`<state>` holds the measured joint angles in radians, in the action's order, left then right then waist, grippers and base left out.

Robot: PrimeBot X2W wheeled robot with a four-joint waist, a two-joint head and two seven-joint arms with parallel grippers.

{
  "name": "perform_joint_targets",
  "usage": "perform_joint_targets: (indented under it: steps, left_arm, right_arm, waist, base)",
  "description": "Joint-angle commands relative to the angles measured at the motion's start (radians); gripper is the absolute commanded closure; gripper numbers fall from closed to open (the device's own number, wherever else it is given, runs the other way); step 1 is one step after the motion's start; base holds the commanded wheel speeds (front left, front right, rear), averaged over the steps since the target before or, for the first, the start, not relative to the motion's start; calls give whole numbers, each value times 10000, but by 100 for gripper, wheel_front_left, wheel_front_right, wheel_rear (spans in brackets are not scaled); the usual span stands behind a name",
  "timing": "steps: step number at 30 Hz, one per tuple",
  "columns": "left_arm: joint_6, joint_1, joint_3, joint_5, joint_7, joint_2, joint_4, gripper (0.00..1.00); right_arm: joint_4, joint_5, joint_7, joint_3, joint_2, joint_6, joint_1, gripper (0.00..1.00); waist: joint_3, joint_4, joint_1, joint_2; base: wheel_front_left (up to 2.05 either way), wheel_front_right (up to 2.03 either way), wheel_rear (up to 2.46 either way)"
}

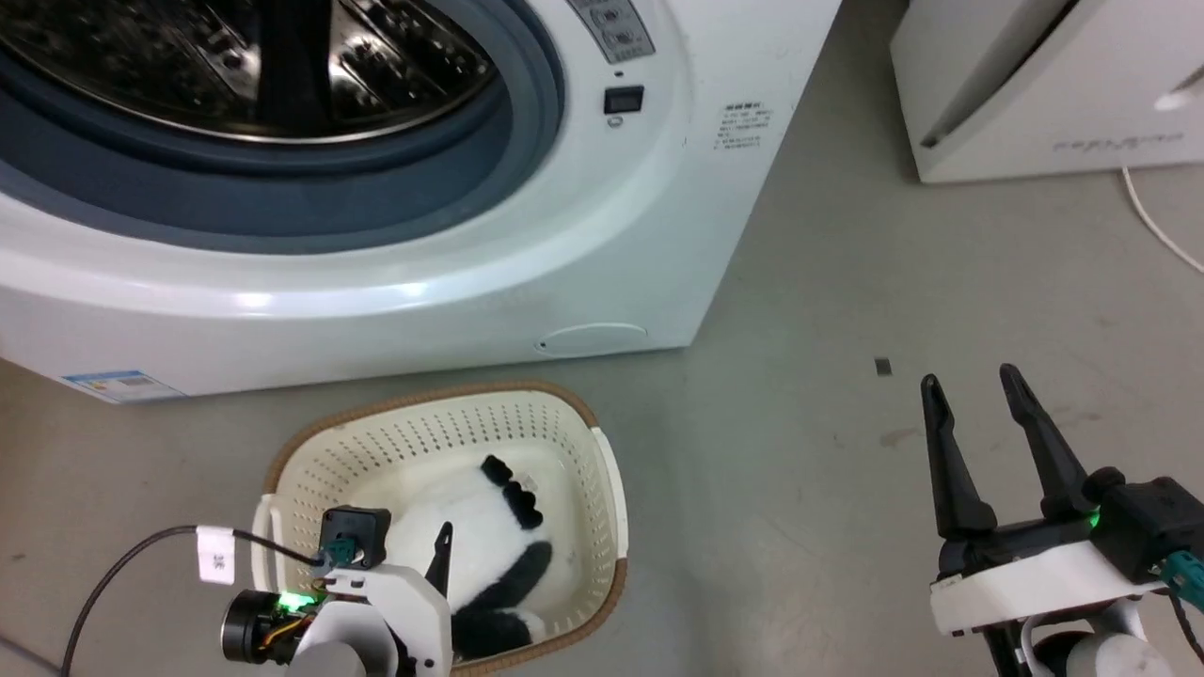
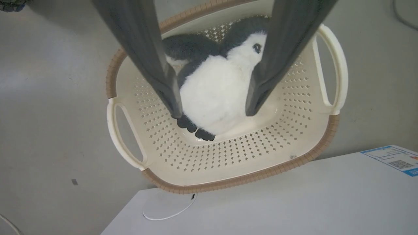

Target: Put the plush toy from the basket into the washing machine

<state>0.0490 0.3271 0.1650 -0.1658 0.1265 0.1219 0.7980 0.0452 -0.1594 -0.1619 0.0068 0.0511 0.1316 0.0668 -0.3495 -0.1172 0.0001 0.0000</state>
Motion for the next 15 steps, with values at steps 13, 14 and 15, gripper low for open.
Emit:
perform_joint_targets:
  steps: [13,14,15]
  left_arm:
    - [48,1276,614,-150,-281,596,1645,0]
    - [49,1381,662,-155,-286,651,1754,0]
    - [56,1486,712,-157,-272,706,1862,0]
  right_arm:
    - [223,-531,-352,-165,-7,-7,471,0]
    - [241,-536,-373,-163,-7,-7,500,0]
    - [260,-557,-394,-158,-7,-7,525,0]
  waist:
    - [-1475,-514,-1,0]
    - [-1595,-542,-1,0]
    - [-1708,-575,-1,0]
  base:
    - [0,0,0]
    - [0,0,0]
    - [0,0,0]
